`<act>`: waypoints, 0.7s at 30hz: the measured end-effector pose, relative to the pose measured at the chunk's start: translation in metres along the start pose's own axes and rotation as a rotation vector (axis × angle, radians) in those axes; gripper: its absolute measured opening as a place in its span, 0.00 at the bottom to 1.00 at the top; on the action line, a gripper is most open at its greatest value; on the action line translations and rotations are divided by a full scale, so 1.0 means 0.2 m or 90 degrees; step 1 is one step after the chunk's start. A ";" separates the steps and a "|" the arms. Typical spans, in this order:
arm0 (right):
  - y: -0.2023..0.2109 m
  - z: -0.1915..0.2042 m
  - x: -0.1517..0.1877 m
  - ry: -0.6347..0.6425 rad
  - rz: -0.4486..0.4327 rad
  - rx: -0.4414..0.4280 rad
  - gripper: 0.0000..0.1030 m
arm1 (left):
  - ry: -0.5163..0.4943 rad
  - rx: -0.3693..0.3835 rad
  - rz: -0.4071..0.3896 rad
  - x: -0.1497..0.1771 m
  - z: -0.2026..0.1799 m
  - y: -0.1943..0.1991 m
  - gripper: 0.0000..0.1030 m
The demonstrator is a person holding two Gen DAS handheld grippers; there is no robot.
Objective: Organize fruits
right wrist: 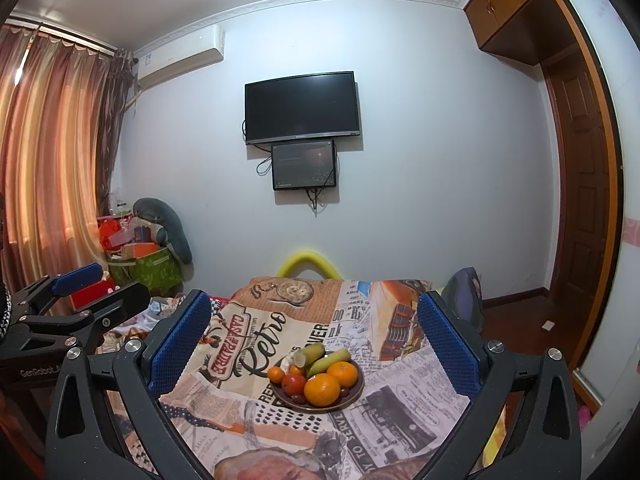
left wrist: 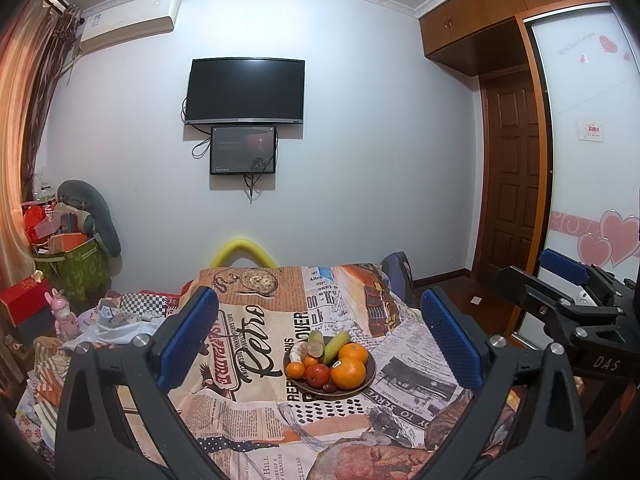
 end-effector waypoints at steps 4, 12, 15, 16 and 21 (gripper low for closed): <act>0.00 0.00 0.00 0.000 0.001 0.000 1.00 | 0.001 0.001 0.000 0.00 0.00 0.00 1.00; 0.00 0.00 0.01 0.000 0.004 0.000 1.00 | -0.003 0.000 -0.003 0.00 -0.01 0.00 1.00; 0.00 0.00 0.01 0.000 0.004 0.001 1.00 | -0.003 0.000 -0.003 0.00 -0.01 0.00 1.00; 0.00 0.00 0.01 0.000 0.004 0.001 1.00 | -0.002 0.000 -0.003 0.00 -0.01 0.00 1.00; 0.00 0.00 0.01 0.000 0.007 0.002 1.00 | 0.001 0.001 -0.001 0.00 -0.02 0.00 1.00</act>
Point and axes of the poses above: each gripper's, at about its wrist camera, not at the fingertips, and y roughly against the way its jaws point, z to its left, x to its underside, the point moved 4 cm from there along -y, roughly the way its jaws point, and after that the axes turned 7 degrees about -y, right-handed, at the moved point
